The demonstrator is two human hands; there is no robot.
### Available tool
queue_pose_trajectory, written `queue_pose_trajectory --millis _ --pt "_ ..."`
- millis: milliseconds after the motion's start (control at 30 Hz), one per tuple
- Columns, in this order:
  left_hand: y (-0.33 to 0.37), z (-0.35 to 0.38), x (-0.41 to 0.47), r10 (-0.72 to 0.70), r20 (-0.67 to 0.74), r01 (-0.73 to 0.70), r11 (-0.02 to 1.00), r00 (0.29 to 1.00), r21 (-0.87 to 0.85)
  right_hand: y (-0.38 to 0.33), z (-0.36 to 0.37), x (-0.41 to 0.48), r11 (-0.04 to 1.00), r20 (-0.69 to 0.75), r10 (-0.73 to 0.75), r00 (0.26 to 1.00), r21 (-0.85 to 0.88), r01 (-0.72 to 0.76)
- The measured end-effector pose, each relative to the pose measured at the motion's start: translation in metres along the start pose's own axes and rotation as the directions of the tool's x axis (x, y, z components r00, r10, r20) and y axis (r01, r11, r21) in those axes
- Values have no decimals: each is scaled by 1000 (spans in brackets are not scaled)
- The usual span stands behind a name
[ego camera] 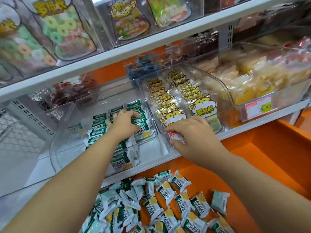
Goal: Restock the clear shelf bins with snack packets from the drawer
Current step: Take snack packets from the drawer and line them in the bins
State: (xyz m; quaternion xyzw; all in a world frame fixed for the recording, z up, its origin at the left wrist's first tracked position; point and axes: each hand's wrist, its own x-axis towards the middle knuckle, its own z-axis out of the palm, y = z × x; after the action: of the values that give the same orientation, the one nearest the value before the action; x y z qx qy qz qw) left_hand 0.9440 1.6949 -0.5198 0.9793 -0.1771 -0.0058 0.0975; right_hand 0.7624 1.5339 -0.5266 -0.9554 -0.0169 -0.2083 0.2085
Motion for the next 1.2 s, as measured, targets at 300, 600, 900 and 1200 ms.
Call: queue_pose_trajectory --millis 300,600,900,1200 --pt "10 -7 -5 2 9 -3 996 1000 84 0 3 -1 1000 -27 -1 1000 13 2" --pt "15 -2 -126 276 -423 -483 695 863 -532 -16 34 -27 970 -159 -181 971 134 203" --pt "-52 82 -169 348 -95 -349 803 933 -484 32 116 -83 977 598 200 776 -186 -109" --pt "-111 199 -157 189 657 -107 981 729 -163 80 192 -98 935 841 348 414 -345 -85"
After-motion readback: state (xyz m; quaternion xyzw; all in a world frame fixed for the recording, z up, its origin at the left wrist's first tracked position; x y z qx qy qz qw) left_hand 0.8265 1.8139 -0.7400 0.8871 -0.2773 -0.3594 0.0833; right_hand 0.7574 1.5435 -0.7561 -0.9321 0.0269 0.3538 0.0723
